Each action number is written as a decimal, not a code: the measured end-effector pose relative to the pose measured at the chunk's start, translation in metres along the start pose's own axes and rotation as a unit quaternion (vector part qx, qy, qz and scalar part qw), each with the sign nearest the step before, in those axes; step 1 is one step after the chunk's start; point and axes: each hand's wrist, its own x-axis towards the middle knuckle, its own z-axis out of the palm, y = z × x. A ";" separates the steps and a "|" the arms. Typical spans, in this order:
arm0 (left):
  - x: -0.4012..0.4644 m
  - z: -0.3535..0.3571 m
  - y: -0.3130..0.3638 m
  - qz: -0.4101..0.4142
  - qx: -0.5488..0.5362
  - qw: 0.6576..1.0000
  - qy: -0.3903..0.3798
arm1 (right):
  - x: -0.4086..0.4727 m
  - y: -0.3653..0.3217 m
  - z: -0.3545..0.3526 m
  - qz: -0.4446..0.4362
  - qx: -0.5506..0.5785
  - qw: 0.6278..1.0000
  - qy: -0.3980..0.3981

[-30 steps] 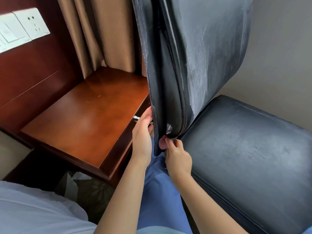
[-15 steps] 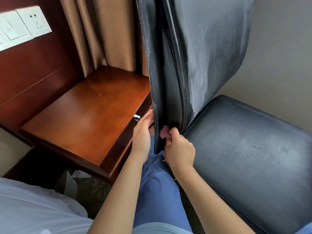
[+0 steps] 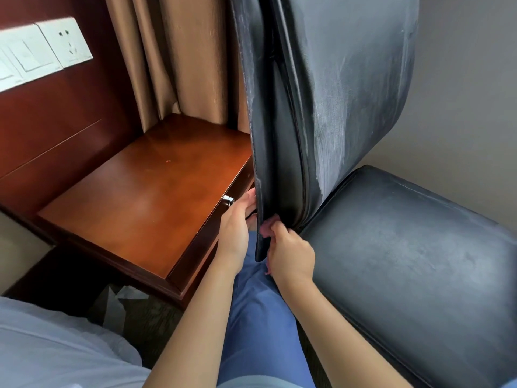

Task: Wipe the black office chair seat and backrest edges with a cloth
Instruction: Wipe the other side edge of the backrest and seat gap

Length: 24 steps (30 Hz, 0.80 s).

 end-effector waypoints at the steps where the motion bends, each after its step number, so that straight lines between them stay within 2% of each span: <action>1: -0.001 0.001 0.000 0.000 0.001 1.000 0.001 | 0.001 0.001 0.000 0.021 0.002 0.998 -0.051; 2: -0.002 0.001 0.002 0.000 0.002 1.000 0.000 | 0.003 0.001 -0.004 0.041 0.038 0.995 -0.081; 3: -0.002 0.002 0.002 -0.001 0.002 1.000 -0.001 | 0.005 0.001 -0.009 0.046 0.089 0.993 -0.066; 4: -0.002 0.002 0.003 -0.002 0.001 1.000 -0.001 | 0.005 0.000 -0.017 0.034 0.136 0.990 -0.014; 6: -0.002 0.003 0.003 -0.001 0.001 1.000 0.002 | 0.012 -0.007 -0.031 0.004 0.186 0.972 0.143; 8: -0.003 0.004 0.005 0.002 0.005 1.000 0.005 | 0.019 -0.010 -0.035 -0.021 0.203 0.952 0.230; 10: -0.004 0.005 0.007 0.003 0.007 1.000 0.002 | 0.021 -0.008 -0.031 -0.027 0.194 0.953 0.232; 13: -0.006 0.006 0.010 0.014 0.019 1.000 -0.013 | 0.010 0.000 -0.009 -0.030 0.137 0.973 0.181; 15: -0.005 0.005 0.011 0.014 0.013 1.000 -0.021 | 0.009 0.000 -0.010 -0.020 0.160 0.973 0.168; 20: -0.007 0.009 0.025 0.028 -0.023 0.999 -0.030 | 0.037 -0.023 -0.065 -0.096 0.197 0.922 0.320; 22: -0.007 0.013 0.032 0.046 -0.027 0.998 -0.035 | 0.045 -0.026 -0.070 -0.117 0.172 0.927 0.311; 24: -0.005 0.015 0.036 0.054 -0.039 0.997 -0.023 | 0.039 -0.020 -0.054 -0.120 0.114 0.948 0.271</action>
